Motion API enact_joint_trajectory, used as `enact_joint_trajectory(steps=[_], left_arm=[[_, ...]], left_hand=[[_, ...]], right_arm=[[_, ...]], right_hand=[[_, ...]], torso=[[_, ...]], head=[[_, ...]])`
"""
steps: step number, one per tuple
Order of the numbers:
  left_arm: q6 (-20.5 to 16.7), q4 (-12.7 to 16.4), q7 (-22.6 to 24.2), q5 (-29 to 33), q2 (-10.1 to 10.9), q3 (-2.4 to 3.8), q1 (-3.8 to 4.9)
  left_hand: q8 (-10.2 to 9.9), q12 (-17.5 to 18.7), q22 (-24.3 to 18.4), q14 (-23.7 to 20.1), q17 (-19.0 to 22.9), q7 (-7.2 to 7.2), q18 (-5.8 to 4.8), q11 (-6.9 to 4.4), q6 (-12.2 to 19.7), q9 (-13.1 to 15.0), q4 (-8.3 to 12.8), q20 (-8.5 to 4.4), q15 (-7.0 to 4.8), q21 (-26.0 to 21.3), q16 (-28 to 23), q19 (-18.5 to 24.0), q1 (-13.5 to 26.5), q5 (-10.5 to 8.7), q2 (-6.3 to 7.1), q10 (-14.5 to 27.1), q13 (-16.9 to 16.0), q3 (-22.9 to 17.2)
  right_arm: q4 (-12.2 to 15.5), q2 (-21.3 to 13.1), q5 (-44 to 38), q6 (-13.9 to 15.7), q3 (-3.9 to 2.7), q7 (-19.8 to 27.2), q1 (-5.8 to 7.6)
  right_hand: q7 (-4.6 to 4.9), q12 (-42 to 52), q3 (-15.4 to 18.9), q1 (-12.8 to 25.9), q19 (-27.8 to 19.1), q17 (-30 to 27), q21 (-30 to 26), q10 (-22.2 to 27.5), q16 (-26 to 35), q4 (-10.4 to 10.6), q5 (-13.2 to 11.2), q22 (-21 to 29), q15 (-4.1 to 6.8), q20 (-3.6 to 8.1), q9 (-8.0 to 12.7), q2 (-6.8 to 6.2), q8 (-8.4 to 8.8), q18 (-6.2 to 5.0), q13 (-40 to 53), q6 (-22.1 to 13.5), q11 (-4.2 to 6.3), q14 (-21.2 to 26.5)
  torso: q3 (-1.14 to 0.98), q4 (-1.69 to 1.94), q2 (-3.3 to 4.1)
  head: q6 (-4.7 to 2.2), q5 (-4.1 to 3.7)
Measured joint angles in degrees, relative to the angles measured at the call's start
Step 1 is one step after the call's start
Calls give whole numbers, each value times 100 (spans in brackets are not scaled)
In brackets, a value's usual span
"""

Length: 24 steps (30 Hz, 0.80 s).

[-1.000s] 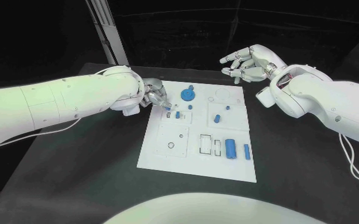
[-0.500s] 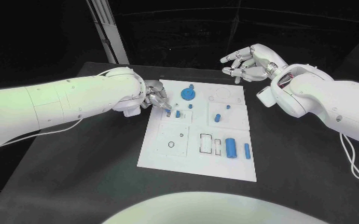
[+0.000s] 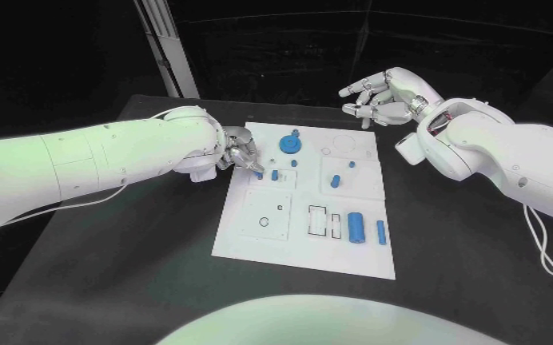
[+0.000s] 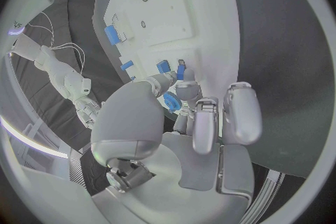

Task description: Assemble the parts on the task board

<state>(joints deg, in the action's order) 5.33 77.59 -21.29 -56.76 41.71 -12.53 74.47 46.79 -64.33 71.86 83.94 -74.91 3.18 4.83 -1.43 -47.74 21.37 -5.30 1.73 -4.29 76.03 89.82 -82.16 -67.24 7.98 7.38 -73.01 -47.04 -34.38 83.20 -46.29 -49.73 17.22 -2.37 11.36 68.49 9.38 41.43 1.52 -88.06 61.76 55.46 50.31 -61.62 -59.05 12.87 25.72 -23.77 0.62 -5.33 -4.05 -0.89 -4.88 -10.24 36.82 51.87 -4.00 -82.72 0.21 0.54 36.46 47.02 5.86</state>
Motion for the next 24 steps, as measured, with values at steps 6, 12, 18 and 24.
enact_joint_trajectory(steps=[6, 12, 18, 24], left_arm=[[52, 9, -5, 0, 6, -3, -1], [124, 9, -9, 2, 0, -5, -1], [163, 8, -10, 2, -6, -5, 0], [167, 12, -13, -1, -15, -7, 5]], left_hand=[[22, -3, 0, 0, 0, 8, 0, 0, -7, 1, 0, 0, 0, 0, 0, 0, -4, 0, -4, 0, 0, 0], [23, -24, -1, 0, 0, -12, 0, 0, -28, 2, 16, 0, 0, 0, 0, 0, -7, -1, -8, 0, -12, 16], [23, -24, -1, 0, 0, -11, 0, -1, -30, 3, 16, 0, 0, 0, 0, 0, -7, -2, -9, -41, -20, 16], [25, -24, 11, 0, 0, -9, 0, 0, -31, 6, 16, 0, 0, 22, 0, 0, -7, -18, -9, -41, -19, 16]], right_arm=[[-1, 0, 0, -13, 0, 4, 0], [-1, 0, 0, -23, 0, 8, 0], [1, -1, -1, -26, 0, 10, 0], [4, -5, -1, -27, 0, 12, 0]], right_hand=[[0, 0, 1, 0, 0, 0, 0, 0, 0, 0, 0, 0, 0, 0, 0, 0, 0, 0, 0, 0, 0, 0], [0, 0, 1, 0, 0, -1, 0, 0, 0, -1, 0, 0, 0, 0, 0, 0, 0, 0, 0, 0, 0, 0], [0, 0, 1, 0, 0, -1, 0, 0, 0, -1, 0, 0, 0, 0, 0, 0, 0, 0, 1, 0, 0, 0], [0, 0, 1, 0, 0, -1, 0, 0, 0, -1, 0, 0, 0, 0, 0, 0, 0, 0, 1, 0, 0, 0]], torso=[[-1, 2, 0], [-1, 2, 1], [0, 1, 1], [-1, -1, 1]], head=[[1, 7], [8, 7], [18, 7], [18, -2]])
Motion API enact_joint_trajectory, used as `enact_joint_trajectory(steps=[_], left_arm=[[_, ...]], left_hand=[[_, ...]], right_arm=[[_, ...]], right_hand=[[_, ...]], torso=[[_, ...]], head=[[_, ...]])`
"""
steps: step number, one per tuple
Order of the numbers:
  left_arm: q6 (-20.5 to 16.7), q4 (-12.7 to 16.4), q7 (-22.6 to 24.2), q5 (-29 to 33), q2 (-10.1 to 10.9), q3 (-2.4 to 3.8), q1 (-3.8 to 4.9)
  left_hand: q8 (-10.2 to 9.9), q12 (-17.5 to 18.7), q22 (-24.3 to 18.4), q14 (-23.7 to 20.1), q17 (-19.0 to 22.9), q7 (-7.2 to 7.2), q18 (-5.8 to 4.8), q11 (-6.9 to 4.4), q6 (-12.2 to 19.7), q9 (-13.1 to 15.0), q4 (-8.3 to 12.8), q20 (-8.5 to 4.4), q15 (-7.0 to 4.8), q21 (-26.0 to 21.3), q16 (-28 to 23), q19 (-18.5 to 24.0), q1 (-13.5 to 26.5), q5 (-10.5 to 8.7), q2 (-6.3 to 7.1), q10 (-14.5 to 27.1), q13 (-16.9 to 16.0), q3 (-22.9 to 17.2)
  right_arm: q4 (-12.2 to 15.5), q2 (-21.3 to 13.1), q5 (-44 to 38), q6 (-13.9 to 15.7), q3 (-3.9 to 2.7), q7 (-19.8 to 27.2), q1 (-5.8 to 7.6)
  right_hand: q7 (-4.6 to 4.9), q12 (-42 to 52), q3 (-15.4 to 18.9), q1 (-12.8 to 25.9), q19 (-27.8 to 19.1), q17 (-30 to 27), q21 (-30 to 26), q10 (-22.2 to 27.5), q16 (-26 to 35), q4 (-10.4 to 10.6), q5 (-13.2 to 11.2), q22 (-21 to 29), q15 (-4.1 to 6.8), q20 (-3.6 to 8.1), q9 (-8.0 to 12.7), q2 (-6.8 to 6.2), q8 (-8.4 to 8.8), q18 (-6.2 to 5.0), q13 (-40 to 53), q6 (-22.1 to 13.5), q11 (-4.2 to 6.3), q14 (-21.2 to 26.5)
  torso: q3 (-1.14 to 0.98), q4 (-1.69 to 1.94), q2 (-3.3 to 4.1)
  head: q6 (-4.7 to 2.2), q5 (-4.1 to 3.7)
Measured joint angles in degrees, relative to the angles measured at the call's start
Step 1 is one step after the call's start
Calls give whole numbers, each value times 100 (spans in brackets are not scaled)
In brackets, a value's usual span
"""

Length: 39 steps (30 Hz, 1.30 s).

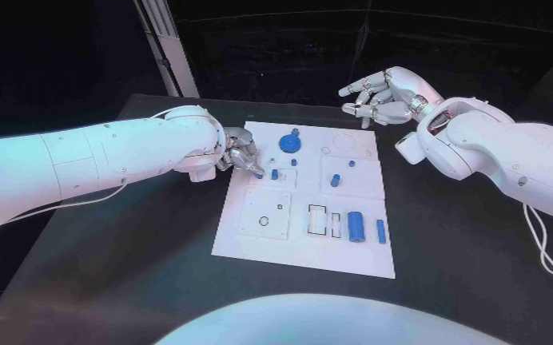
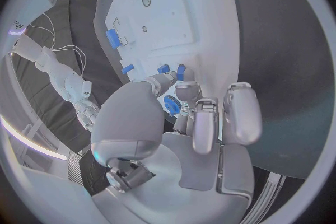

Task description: Assemble the parts on the task board

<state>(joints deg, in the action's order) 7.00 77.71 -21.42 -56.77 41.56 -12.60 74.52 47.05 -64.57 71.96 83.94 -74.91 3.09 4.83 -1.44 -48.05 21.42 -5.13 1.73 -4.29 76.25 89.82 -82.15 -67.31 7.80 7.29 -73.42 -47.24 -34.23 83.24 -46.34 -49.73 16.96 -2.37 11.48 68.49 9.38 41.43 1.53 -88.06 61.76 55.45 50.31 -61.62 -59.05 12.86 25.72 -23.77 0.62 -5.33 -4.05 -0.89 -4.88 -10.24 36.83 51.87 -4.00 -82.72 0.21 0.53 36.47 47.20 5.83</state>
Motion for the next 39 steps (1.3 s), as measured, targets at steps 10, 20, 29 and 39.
enact_joint_trajectory(steps=[10, 20, 29, 39], left_arm=[[-1, -6, -63, -10, -41, 0, 10], [45, -30, -174, 6, -96, 0, 9], [102, -40, -291, 17, -129, 7, 18], [125, -84, -394, 29, -176, 4, 16]], left_hand=[[9, 0, 0, 0, 0, -62, 0, -29, -102, -23, 0, 0, 0, 0, 0, 0, 30, 19, -26, -32, 8, 0], [-14, 0, -13, 0, 0, -117, 0, -60, -179, -54, 113, -19, -42, 0, 0, -19, 232, 19, -13, -63, 20, -48], [-14, 0, 6, 16, 0, -136, 0, -80, -236, -79, 185, -39, -58, 0, 0, -39, 393, 18, -25, -83, -26, -120], [-85, 0, 41, 21, 0, -157, 0, -102, -336, -125, 60, -39, -63, 0, 0, -39, 739, 19, -152, -104, -73, -110]], right_arm=[[5, 0, 0, 1, 0, 1, 0], [0, 0, -1, 1, 0, 1, 0], [-1, 1, -1, -5, 0, 4, 0], [1, 3, -1, -23, 0, 9, 0]], right_hand=[[0, 0, -17, 0, 0, 0, -22, 0, 35, 17, 0, 0, 0, 0, 0, 0, 0, 0, -8, 0, 0, 0], [0, 0, -17, 0, 0, -1, -22, 0, 35, 17, 0, 0, 0, 0, 0, 0, 0, 0, -7, 0, 0, 0], [0, 28, -46, 76, 0, 16, -22, 0, 35, 83, 192, 6, 0, 0, 0, -76, 0, 0, -31, 0, 0, 0], [0, 67, -22, 213, 0, 33, -47, 0, 66, 249, 577, 12, 0, 0, 0, -211, 0, -1, -55, 0, 0, 0]], torso=[[-1, -2, 1], [1, -2, 2], [1, -2, 2], [-1, -2, 2]], head=[[9, -7], [25, -15], [26, -18], [35, -18]])
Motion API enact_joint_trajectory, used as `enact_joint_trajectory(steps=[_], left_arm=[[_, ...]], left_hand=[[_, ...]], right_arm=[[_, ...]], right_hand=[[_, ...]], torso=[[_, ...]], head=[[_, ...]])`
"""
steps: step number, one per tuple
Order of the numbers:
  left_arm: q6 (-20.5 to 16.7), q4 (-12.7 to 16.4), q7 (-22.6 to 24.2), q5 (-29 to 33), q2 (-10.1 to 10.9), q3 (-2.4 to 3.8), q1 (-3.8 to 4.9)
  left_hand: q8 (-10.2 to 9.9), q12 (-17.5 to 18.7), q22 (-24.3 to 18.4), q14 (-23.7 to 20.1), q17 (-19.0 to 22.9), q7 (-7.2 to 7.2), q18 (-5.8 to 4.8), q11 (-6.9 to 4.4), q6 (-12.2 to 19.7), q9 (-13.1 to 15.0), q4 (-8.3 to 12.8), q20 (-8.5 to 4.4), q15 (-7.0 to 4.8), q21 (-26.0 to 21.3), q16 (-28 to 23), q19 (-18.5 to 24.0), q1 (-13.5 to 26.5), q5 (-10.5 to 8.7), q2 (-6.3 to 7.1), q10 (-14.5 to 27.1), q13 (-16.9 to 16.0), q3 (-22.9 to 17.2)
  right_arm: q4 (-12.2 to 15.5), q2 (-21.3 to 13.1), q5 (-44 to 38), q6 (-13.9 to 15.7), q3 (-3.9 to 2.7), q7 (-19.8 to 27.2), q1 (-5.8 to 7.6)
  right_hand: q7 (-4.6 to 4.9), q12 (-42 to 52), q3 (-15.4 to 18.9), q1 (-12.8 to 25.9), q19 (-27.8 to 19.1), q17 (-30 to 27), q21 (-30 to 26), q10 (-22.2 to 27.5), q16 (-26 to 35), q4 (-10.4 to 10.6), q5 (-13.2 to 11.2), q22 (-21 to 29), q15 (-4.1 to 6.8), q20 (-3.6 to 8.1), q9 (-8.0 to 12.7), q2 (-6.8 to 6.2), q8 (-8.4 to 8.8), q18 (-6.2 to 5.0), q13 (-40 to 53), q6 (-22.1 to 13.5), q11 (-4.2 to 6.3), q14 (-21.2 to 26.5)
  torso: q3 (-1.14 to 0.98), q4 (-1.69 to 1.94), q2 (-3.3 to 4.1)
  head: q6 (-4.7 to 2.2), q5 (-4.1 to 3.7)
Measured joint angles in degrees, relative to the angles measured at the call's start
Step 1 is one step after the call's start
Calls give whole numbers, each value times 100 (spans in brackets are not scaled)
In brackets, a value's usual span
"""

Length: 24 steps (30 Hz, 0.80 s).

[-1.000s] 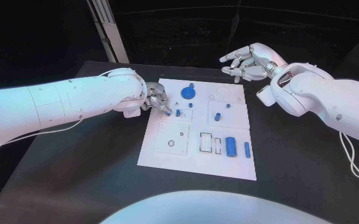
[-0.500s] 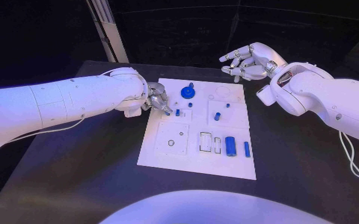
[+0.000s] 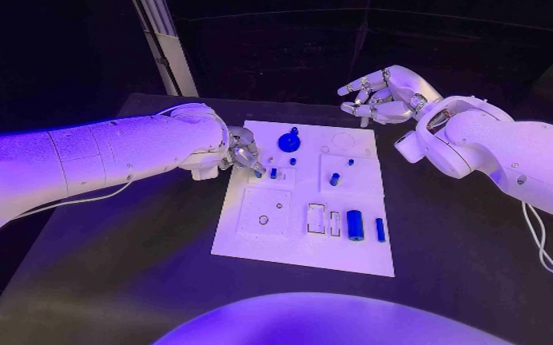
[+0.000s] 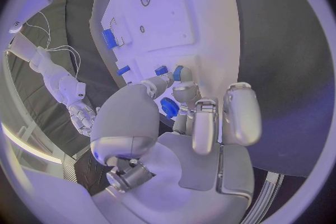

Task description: Assemble the parts on the task board

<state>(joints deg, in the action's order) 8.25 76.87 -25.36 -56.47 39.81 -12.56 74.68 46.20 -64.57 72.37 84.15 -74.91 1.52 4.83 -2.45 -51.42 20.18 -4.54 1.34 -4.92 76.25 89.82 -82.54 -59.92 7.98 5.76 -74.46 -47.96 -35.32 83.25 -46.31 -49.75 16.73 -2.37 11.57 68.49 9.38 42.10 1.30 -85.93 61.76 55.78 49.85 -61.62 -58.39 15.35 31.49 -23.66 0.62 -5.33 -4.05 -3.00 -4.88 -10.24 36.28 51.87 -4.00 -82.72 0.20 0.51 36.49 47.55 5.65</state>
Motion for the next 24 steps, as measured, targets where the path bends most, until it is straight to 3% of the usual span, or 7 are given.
enact_joint_trajectory(steps=[20, 24], left_arm=[[126, -129, -54, 13, -95, -5, -12], [141, -145, -64, 13, -95, -7, -12]], left_hand=[[-23, -44, 27, -21, 0, 0, 0, 19, -41, -25, -157, -20, -20, 0, 0, -20, 192, 4, 53, -18, -44, 125], [-23, -44, 33, -21, 0, 22, 0, 19, -64, -37, -278, -19, -20, 0, 0, -19, 378, 4, 79, -18, -54, 247]], right_arm=[[1, 0, 1, -12, 0, 5, 0], [1, -1, 1, -14, 0, 3, 0]], right_hand=[[0, 0, -23, 23, 0, 5, 1, 0, 0, 23, 34, -1, 0, 0, 0, 23, 0, 1, -6, 0, 0, 0], [0, 0, -23, 23, 0, 5, 1, 0, 0, 23, 34, -1, 0, 0, 0, 23, 0, 0, -5, 0, 0, 0]], torso=[[-2, 1, -1], [-2, 2, -1]], head=[[-2, -14], [-2, -16]])
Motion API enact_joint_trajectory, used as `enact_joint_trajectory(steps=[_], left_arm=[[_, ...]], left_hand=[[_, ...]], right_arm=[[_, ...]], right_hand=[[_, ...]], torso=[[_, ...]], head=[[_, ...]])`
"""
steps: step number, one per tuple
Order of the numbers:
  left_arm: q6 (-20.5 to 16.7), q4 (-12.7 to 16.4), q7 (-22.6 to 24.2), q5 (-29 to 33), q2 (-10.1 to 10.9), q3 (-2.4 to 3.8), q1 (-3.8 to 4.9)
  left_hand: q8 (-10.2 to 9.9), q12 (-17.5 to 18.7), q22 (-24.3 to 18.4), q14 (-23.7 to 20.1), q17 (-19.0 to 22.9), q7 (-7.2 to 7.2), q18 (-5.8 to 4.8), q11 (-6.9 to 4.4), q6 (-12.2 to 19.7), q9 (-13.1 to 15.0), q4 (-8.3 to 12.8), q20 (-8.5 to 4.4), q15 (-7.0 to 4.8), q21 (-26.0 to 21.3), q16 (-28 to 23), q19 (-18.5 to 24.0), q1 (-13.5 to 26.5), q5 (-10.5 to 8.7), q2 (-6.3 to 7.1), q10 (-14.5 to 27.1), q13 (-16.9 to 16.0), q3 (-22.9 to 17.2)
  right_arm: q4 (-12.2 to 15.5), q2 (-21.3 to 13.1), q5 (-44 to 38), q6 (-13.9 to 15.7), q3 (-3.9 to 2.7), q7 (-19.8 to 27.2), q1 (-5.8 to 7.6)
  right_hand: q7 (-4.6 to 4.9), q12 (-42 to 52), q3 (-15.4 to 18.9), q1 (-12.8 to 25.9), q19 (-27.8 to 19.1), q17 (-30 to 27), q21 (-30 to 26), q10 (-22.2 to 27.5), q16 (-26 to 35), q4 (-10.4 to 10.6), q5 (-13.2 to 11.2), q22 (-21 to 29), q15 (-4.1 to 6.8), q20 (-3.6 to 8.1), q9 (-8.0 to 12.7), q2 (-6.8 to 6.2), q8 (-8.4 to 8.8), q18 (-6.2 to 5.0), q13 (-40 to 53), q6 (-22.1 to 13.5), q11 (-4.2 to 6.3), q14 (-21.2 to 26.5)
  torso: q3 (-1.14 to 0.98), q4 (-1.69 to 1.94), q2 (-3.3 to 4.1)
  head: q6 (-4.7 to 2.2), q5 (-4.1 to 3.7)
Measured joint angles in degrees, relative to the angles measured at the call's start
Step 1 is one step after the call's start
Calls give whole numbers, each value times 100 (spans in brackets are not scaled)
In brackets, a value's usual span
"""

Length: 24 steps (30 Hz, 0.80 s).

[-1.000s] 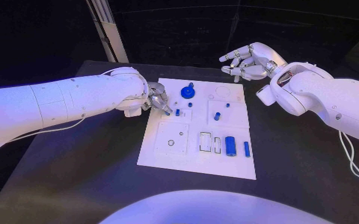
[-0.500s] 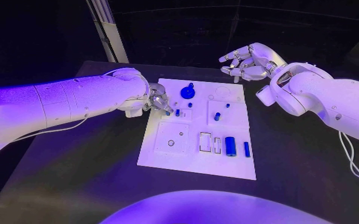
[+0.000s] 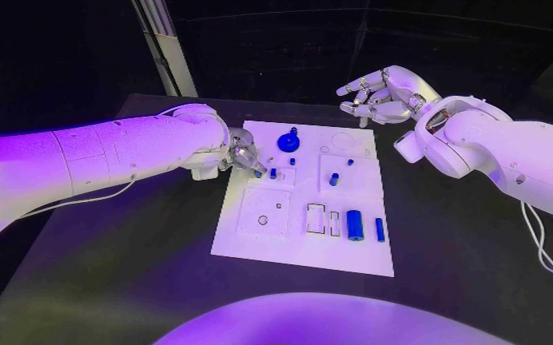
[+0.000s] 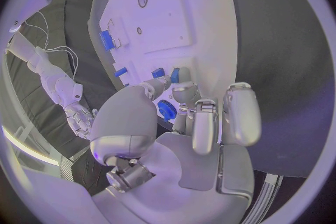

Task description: Assemble the parts on the task board

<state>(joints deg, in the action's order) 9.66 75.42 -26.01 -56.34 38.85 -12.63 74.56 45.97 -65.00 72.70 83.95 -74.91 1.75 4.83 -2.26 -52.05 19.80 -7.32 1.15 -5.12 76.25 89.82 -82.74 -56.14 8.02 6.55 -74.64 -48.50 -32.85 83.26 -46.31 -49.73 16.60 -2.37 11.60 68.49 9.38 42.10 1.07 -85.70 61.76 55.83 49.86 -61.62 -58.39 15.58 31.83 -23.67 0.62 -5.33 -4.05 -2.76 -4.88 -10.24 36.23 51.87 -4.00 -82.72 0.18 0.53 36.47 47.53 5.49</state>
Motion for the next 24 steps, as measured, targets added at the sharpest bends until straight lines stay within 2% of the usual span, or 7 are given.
enact_joint_trajectory(steps=[6, 12, 16, 20, 24], left_arm=[[-6, 6, -8, -3, 28, -6, -9], [-123, 52, 0, -4, 123, -7, -11], [-268, 92, 26, 11, 184, -6, -12], [-444, 160, 70, 53, 258, 0, -11], [-606, 221, 225, 129, 328, 3, -7]], left_hand=[[-22, -57, 49, 0, 0, -2, 0, -1, -78, -12, -307, 0, 0, 35, 0, 0, 334, 0, 168, -41, -64, 542], [-22, -146, 139, 0, 0, -50, 0, -30, -154, -17, -608, -45, 0, 84, 0, -45, 422, 0, 203, -112, -204, 1283], [-42, -146, 160, 20, 0, -43, 0, -41, -161, -17, -808, -63, -20, 105, 0, -63, 420, 0, 163, -123, -237, 1711], [-45, -147, 159, -1, 0, -43, 0, -41, -161, -23, -892, -63, -41, 105, 0, -63, 369, 0, 112, -123, -215, 1894], [-106, 19, -66, 0, 0, -6, -1, -1, -73, -39, -919, -42, -41, -88, 0, 5, 281, 0, 24, 29, 47, 2142]], right_arm=[[-2, 0, 0, -2, 0, -2, 0], [-5, 1, 0, -2, 0, -5, 0], [-8, 1, 0, -2, 0, -6, 0], [-12, 1, 0, -1, 0, -7, 0], [-25, 3, 0, 1, 0, -9, 0]], right_hand=[[0, 0, 0, 0, 0, 0, 0, 0, 0, 0, 0, 0, 0, 0, 0, 0, 0, 0, 0, 0, 0, 0], [0, 0, 0, 0, 0, -1, 0, 0, 0, 0, 0, 0, 0, 0, 0, 0, 0, 0, 1, 0, 0, 0], [0, 21, 0, 0, 0, -1, 0, 0, 0, 0, 0, 0, 0, 0, 0, 0, 0, 0, 1, 0, 0, 0], [0, 21, 0, 0, 0, -1, 0, 0, 0, 0, 0, -1, 0, 0, 0, 0, 0, 0, 1, 0, 0, 0], [0, 21, 0, -1, 0, -1, 1, 0, 0, 0, 0, -1, 0, 0, 0, -1, 0, 0, -1, 0, 0, 0]], torso=[[1, 1, -1], [2, 1, -1], [2, 1, -1], [2, 3, -1], [2, 6, -1]], head=[[-4, -5], [-4, -11], [-4, -15], [1, -25], [1, -29]])
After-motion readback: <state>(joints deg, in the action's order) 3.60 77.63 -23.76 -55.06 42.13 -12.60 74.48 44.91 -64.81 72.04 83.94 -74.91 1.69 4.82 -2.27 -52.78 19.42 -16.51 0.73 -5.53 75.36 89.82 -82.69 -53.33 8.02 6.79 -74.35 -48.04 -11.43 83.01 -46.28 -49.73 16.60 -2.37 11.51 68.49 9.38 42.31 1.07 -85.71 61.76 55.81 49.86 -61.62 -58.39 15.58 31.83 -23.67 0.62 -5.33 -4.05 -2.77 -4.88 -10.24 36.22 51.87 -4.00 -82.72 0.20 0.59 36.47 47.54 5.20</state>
